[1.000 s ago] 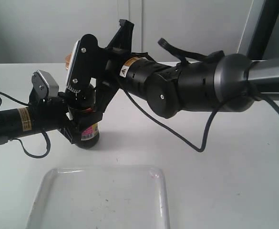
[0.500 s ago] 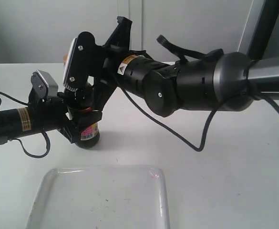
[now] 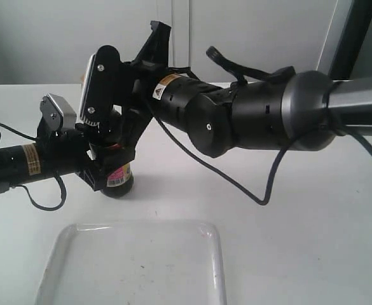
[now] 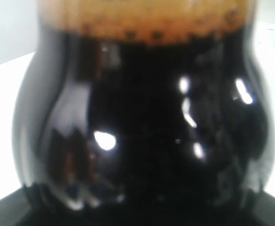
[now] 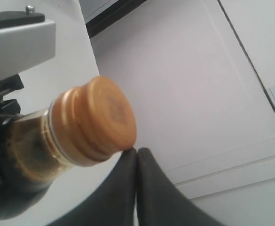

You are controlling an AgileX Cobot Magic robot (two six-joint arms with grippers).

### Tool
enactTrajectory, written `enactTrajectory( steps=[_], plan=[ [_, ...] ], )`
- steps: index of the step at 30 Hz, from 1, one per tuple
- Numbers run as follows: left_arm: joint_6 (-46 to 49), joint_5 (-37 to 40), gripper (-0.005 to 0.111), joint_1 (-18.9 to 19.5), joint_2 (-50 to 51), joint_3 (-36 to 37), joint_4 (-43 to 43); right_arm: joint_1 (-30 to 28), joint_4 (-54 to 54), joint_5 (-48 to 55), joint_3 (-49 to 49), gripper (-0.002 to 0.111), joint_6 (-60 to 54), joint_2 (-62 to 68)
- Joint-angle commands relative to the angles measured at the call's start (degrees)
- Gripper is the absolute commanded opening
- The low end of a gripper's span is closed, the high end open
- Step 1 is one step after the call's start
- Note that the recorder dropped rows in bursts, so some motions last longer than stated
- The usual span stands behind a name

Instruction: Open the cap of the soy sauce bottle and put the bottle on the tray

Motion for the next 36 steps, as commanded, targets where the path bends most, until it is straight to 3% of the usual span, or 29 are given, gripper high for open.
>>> enactTrajectory(
  steps=[1, 6, 36],
  plan=[
    [0.5, 1.2, 0.000, -0.5, 0.0, -0.1, 1.6, 3.5, 7.5, -0.2, -0.6, 0.000, -11.5, -0.3],
    [0.5, 1.2, 0.000, -0.5, 0.0, -0.1, 1.6, 4.0, 16.4, -1.5, -0.6, 0.000, -21.8, -0.2],
    [0.7, 1.2, 0.000, -2.2, 0.0, -0.1, 1.6, 5.3, 16.5, -0.4, -3.1, 0.000, -19.6, 3.2]
  ],
)
